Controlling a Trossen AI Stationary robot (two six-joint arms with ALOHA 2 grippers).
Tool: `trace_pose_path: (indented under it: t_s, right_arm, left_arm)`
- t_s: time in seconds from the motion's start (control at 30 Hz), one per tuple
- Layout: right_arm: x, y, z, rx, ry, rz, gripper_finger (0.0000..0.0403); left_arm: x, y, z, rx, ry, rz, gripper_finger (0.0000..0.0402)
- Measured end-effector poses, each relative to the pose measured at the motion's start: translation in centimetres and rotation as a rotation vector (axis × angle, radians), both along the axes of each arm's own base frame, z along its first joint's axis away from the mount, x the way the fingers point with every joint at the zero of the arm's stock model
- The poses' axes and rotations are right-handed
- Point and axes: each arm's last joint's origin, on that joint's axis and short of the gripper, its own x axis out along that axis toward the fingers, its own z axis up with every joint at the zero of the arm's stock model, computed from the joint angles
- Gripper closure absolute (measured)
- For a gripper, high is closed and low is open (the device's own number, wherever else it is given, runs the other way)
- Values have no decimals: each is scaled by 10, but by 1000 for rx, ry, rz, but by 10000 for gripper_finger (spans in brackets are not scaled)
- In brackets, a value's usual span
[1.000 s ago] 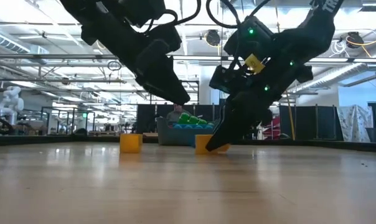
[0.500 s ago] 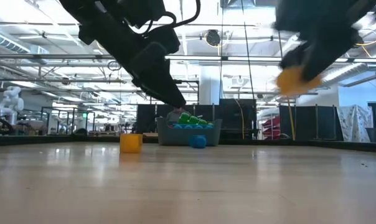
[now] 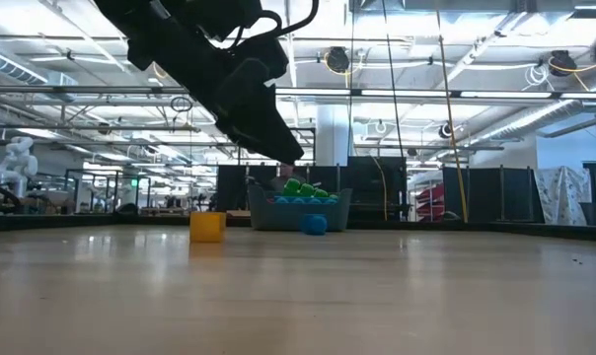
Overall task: Sort blocks by size
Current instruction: Put the yellow game piece into the white container
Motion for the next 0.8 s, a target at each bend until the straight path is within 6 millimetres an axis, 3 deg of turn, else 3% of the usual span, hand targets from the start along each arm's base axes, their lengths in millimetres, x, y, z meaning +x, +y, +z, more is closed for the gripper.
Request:
trace_pose_path:
  t_s: [0.23, 0.57, 0.8]
  right_arm:
    - [-22, 14, -10, -7, 209, -11, 286]
    - [-28, 34, -26, -33, 364, -77, 281]
    - [-32, 31, -39, -134, 512, -197, 230]
  left_arm:
    - [0, 0, 0, 0, 0, 0, 91]
    - [0, 0, 0, 0, 0, 0, 91]
    - [0, 0, 0, 0, 0, 0, 91]
